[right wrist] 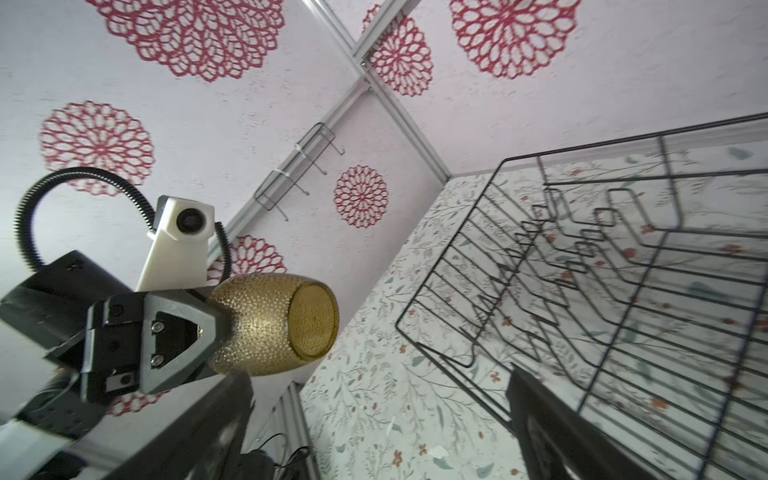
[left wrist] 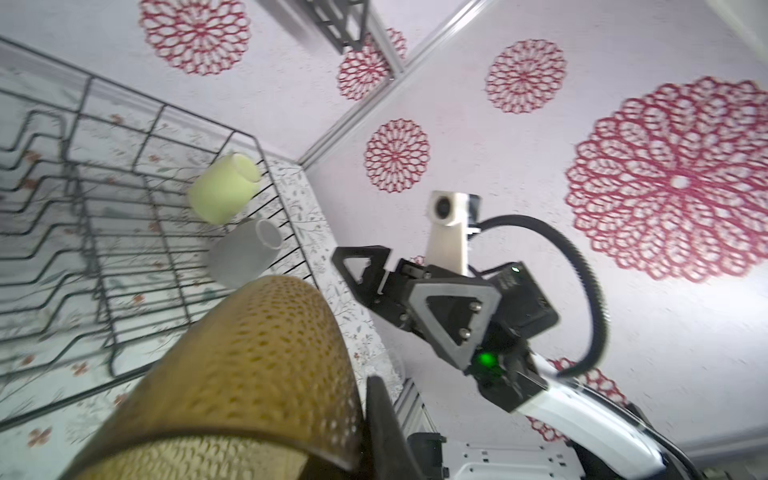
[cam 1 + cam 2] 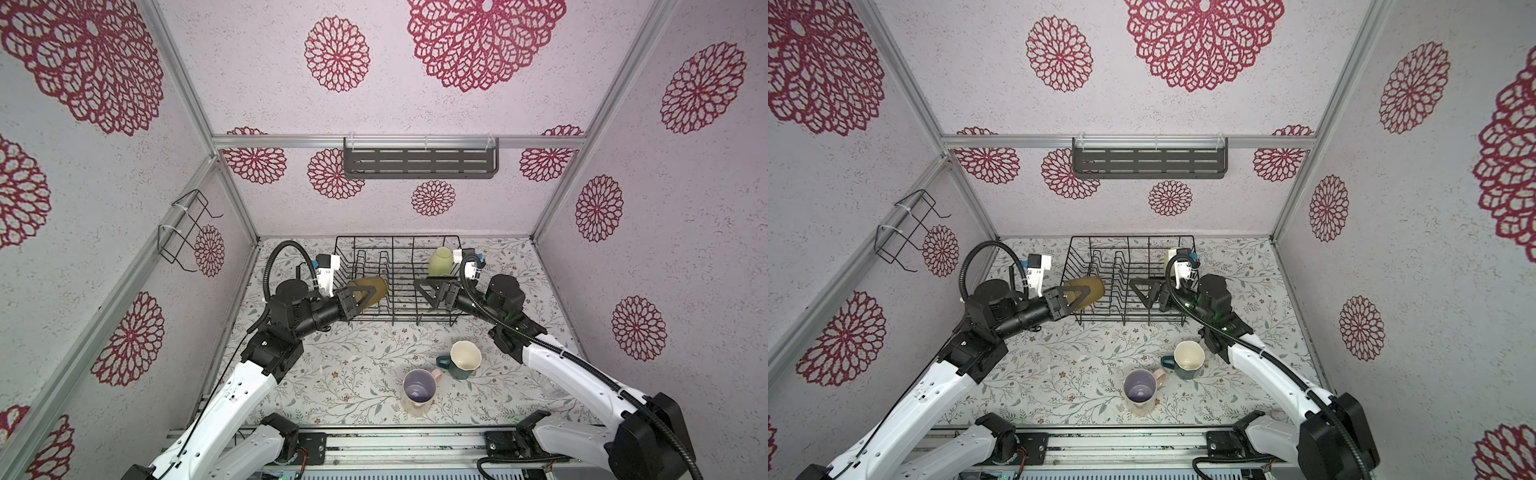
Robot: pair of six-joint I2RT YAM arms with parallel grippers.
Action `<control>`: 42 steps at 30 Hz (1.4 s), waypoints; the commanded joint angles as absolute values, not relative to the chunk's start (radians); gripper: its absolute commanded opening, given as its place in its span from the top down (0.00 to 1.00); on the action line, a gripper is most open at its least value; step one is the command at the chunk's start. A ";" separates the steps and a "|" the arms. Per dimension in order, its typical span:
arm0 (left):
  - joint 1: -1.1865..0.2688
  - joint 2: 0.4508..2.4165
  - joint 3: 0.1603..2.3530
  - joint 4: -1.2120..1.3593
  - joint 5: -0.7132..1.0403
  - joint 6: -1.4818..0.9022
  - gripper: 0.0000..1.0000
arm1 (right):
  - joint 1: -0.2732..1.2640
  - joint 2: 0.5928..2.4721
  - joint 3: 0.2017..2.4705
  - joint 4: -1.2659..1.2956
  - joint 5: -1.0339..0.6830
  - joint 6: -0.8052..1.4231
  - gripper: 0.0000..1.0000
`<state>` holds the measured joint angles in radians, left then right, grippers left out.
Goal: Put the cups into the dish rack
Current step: 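Lift the amber glass with the left gripper toward the right gripper, then grasp the amber glass with the right gripper while the left gripper holds it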
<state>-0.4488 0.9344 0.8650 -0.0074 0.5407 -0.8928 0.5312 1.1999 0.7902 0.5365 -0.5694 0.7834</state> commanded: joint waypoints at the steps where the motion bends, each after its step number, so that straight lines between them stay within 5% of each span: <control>1: -0.450 0.932 0.849 0.196 0.670 -0.919 1.00 | 0.534 1.262 0.795 0.872 -0.768 0.993 0.01; 12: -0.469 0.951 0.846 0.288 0.750 -0.928 1.00 | 0.587 1.564 0.839 1.681 -0.747 1.677 0.01; 28: -0.474 0.990 0.862 0.171 0.701 -0.835 1.00 | 0.706 1.627 0.907 1.472 -0.704 1.648 0.08; 37: -0.474 1.007 0.878 0.147 0.719 -0.814 1.00 | 0.727 1.595 0.924 1.329 -0.696 1.566 0.27; 42: -0.474 1.000 0.874 0.126 0.672 -0.800 1.00 | 0.737 1.592 0.923 1.335 -0.678 1.590 0.20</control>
<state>-0.4686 1.0119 0.8516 0.1322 0.6899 -0.8368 0.7200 1.6424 0.8989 1.3106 -0.6945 1.5993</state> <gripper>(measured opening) 0.091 0.779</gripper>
